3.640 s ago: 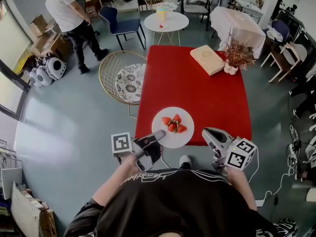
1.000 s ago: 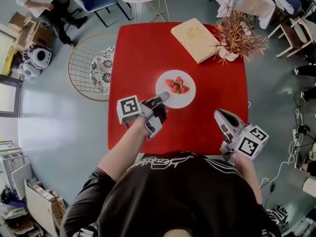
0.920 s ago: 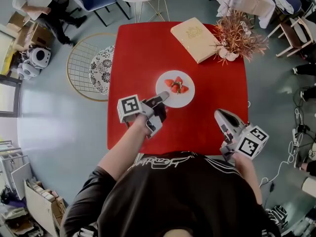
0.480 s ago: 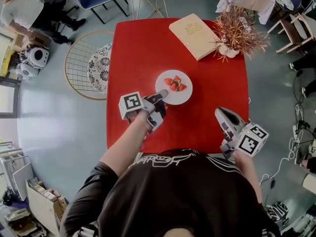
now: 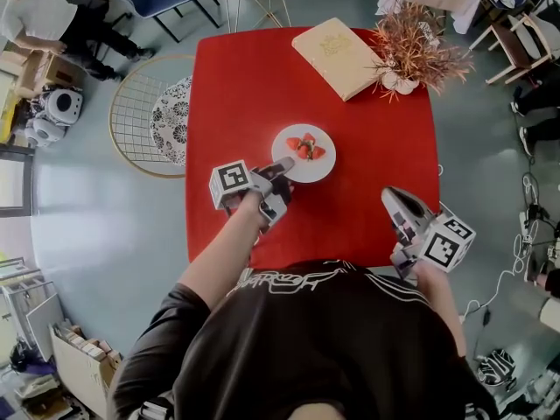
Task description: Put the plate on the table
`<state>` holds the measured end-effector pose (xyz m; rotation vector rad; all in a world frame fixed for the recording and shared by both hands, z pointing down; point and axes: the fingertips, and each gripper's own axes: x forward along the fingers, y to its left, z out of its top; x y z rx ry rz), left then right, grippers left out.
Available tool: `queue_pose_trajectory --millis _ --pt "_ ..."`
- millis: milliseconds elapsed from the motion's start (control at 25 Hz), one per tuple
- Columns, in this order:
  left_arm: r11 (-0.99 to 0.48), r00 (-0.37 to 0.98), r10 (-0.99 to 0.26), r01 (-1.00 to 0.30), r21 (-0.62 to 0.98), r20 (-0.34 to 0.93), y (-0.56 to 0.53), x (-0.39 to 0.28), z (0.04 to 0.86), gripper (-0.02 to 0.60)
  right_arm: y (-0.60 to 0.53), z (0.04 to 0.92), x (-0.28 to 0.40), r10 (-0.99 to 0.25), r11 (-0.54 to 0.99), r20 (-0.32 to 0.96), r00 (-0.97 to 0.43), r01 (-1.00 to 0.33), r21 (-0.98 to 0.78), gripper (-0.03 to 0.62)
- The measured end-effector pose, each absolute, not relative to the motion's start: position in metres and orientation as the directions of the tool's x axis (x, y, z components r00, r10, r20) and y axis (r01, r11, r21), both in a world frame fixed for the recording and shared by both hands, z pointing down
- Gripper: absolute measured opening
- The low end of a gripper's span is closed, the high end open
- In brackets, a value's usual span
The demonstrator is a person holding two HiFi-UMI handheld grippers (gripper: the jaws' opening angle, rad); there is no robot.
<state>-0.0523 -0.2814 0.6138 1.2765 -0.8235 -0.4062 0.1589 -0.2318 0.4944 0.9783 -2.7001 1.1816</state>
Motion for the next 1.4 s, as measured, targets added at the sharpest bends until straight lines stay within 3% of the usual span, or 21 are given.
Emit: queue_pose_trajectory --millis 240,480,800,1040,1400 --pt "0.276 0.648 -0.677 -0.215 0.937 0.349 -0.282 -0.053 0.618 0.025 -0.230 0.498 0.160 -0.530 0.505 0.264 -0.806 -0.550 -0.665 0.007" --pt "0.279 0.644 -0.690 -0.184 0.942 0.330 -0.285 -0.054 0.615 0.029 -0.229 0.498 0.160 -0.540 0.497 0.260 -0.801 -0.552 -0.669 0.006" --pt "0.227 0.676 -0.694 -0.121 0.966 0.248 -0.290 -0.048 0.600 0.224 -0.225 0.501 0.162 -0.545 0.479 0.261 -0.797 -0.552 -0.682 0.008" --pt "0.084 0.726 -0.635 -0.277 0.957 0.265 -0.290 -0.036 0.593 0.285 -0.225 0.501 0.164 -0.552 0.463 0.254 -0.795 -0.545 -0.699 0.007" --pt "-0.076 0.733 -0.532 -0.539 0.839 0.423 -0.275 -0.029 0.592 0.287 -0.223 0.500 0.164 -0.548 0.457 0.240 -0.801 -0.527 -0.717 0.008"
